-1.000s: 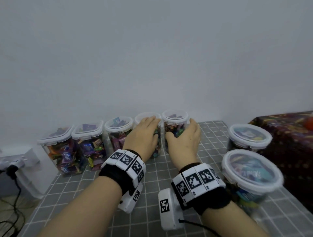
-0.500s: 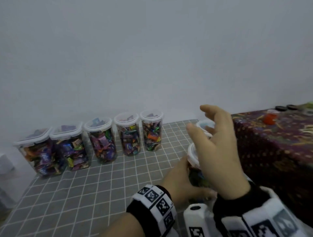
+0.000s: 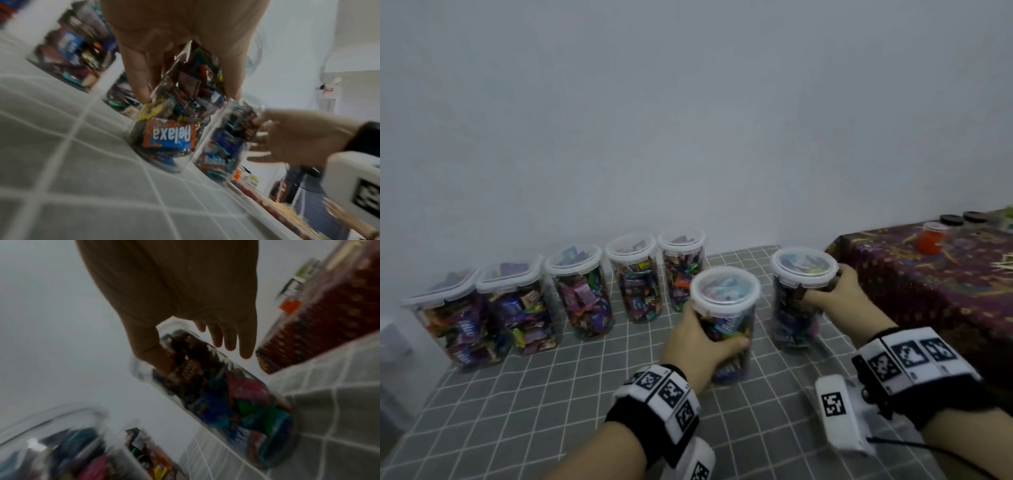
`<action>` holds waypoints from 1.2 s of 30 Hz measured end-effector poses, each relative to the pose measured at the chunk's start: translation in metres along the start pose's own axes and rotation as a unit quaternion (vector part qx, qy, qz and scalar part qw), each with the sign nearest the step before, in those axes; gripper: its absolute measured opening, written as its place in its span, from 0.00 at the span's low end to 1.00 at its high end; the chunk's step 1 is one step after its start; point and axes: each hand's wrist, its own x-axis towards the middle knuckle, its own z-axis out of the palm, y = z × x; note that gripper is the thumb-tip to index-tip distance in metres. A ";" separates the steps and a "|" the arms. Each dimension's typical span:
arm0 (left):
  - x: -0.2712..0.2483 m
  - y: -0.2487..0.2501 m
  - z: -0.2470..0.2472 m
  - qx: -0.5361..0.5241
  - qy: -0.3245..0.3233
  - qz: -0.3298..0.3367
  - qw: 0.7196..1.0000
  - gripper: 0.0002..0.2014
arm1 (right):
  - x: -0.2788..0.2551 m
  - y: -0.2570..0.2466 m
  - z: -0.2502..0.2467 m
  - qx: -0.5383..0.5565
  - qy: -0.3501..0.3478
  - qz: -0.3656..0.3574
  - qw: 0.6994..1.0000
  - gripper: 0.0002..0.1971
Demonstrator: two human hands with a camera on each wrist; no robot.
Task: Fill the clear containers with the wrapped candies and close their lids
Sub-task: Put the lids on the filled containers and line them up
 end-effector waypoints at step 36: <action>0.035 -0.037 -0.033 0.004 0.012 0.005 1.000 0.43 | 0.079 -0.028 0.133 -0.141 0.061 -0.030 0.988 0.41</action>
